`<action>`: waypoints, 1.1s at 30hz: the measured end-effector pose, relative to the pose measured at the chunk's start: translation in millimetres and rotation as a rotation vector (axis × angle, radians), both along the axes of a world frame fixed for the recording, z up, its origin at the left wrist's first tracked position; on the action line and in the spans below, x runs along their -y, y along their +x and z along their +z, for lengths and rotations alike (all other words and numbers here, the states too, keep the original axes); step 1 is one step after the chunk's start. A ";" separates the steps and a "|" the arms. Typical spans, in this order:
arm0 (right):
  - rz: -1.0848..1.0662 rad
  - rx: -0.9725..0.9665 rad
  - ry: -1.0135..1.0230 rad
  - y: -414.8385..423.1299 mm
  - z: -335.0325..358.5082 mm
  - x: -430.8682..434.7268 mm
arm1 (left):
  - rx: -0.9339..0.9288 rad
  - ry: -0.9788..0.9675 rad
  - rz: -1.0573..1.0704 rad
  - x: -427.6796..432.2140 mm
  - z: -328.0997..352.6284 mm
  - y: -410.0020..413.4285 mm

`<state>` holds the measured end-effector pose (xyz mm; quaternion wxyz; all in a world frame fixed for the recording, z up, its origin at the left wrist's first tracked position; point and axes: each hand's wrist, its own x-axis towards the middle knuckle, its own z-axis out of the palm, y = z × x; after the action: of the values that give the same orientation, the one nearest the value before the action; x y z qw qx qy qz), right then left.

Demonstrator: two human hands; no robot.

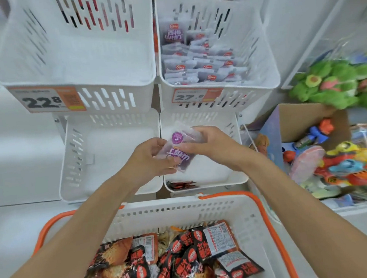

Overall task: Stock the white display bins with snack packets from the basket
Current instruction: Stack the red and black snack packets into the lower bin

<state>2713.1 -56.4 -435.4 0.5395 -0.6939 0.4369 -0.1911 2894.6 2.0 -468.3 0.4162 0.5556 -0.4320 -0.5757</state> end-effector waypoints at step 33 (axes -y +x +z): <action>-0.283 -0.493 -0.759 -47.7 100.9 246.7 | 1.662 -0.560 -0.346 183.8 119.8 -13.5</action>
<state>2665.4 -303.1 -334.5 0.0966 -0.8005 0.5413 -0.2385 2881.1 -181.7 -348.5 -0.0035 0.5986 -0.7965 0.0847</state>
